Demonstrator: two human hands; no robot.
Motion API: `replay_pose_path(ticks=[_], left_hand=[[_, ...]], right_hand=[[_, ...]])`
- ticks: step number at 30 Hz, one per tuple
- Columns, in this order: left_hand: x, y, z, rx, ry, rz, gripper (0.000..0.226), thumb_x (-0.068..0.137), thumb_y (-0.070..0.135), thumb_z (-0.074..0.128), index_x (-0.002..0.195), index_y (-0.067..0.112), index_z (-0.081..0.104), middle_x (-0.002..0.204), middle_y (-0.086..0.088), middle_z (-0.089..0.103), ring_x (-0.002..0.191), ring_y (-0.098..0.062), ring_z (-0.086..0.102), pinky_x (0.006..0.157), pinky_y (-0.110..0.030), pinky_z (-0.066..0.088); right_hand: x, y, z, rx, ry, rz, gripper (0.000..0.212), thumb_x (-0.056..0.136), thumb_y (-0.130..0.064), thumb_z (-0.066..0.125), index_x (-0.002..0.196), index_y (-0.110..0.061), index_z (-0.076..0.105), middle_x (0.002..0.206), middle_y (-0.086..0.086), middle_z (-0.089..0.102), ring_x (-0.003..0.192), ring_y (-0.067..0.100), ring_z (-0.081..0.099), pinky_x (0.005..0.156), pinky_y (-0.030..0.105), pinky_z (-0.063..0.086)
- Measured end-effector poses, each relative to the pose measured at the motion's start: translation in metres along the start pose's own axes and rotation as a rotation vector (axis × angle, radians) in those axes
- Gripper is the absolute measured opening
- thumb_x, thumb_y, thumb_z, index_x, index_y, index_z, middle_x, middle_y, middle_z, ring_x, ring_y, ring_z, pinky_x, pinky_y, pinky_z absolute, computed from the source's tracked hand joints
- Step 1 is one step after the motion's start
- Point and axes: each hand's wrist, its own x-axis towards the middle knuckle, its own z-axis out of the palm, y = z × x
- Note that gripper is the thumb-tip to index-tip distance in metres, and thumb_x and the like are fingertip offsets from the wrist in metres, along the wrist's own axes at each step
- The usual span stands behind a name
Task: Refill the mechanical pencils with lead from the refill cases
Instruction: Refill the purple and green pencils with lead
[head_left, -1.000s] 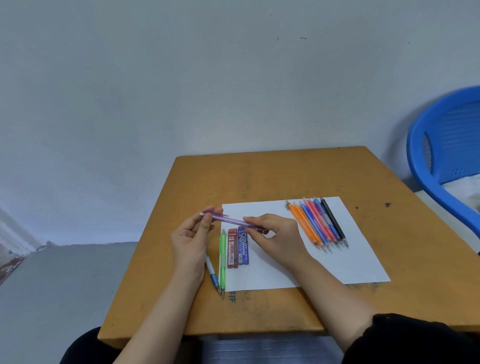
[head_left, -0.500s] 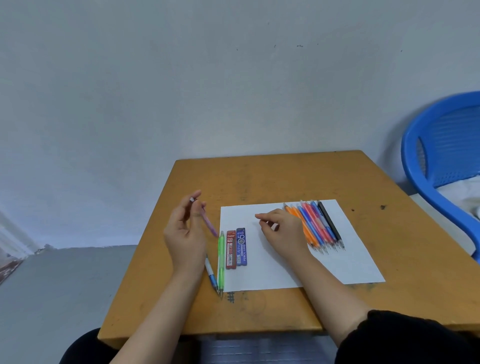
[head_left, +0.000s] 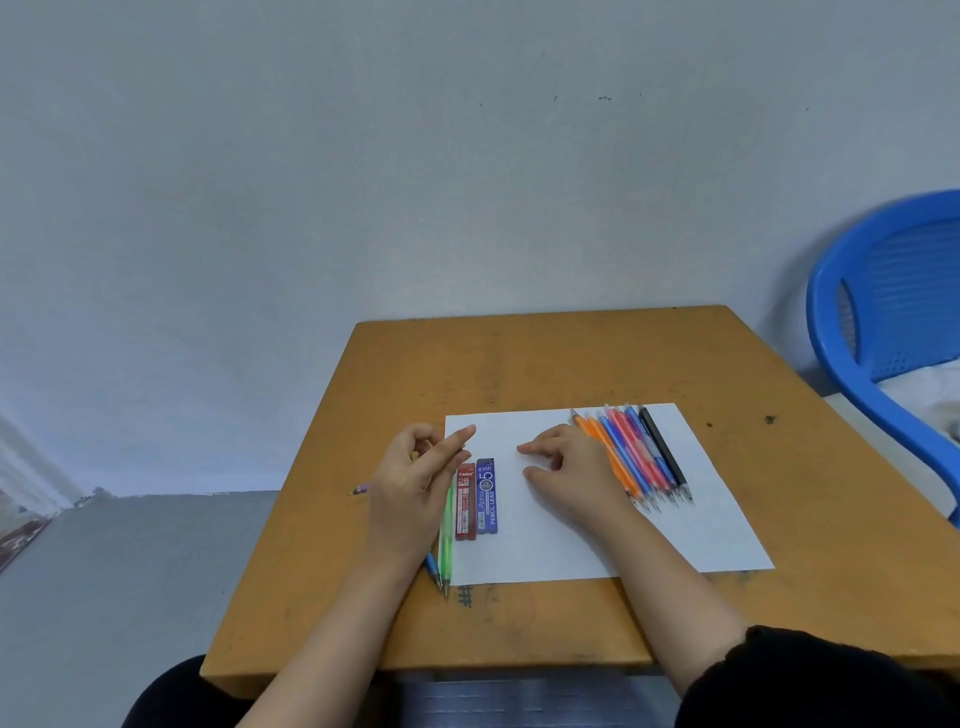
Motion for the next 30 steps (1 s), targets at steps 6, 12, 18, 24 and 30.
replay_pose_path(ticks=[6,12,18,24,30], left_hand=[[-0.005,-0.01,0.003,0.019,0.01,-0.032,0.034,0.094,0.019,0.052,0.127,0.021,0.06,0.098,-0.001,0.052,0.082,-0.011,0.05,0.061,-0.033,0.05],[-0.007,-0.011,0.004,0.019,0.019,-0.015,0.036,0.093,0.017,0.054,0.129,0.02,0.058,0.097,0.0,0.052,0.082,-0.013,0.052,0.062,-0.035,0.05],[-0.007,-0.013,0.006,0.005,-0.011,0.014,0.036,0.092,0.02,0.055,0.128,0.024,0.056,0.097,-0.008,0.057,0.08,-0.019,0.057,0.059,-0.037,0.053],[-0.007,-0.014,0.005,-0.003,-0.019,0.01,0.033,0.093,0.02,0.055,0.125,0.027,0.055,0.097,-0.008,0.059,0.081,-0.019,0.058,0.061,-0.038,0.053],[-0.007,-0.012,0.004,-0.013,-0.015,0.003,0.03,0.093,0.021,0.055,0.122,0.025,0.058,0.095,-0.004,0.058,0.08,-0.016,0.057,0.061,-0.036,0.052]], right_hand=[[0.0,-0.005,-0.002,0.044,0.029,-0.036,0.027,0.088,-0.01,0.06,0.111,-0.02,0.071,0.104,-0.005,0.064,0.088,0.001,0.05,0.071,0.006,0.036],[0.012,0.001,-0.018,0.171,0.229,0.016,0.024,0.089,-0.006,0.059,0.1,-0.019,0.075,0.096,-0.004,0.069,0.072,0.0,0.055,0.063,0.004,0.04],[0.029,0.005,-0.031,0.035,0.146,0.095,0.033,0.087,-0.001,0.05,0.108,-0.014,0.072,0.102,0.002,0.066,0.084,0.011,0.054,0.067,0.016,0.039],[0.052,0.007,-0.045,-0.294,0.032,0.009,0.033,0.088,-0.002,0.053,0.114,-0.015,0.069,0.11,0.009,0.06,0.112,0.024,0.049,0.078,0.022,0.036],[0.068,0.013,-0.062,-0.529,-0.162,0.007,0.031,0.085,-0.019,0.065,0.115,-0.022,0.068,0.123,0.003,0.058,0.126,0.025,0.041,0.1,0.036,0.04]])
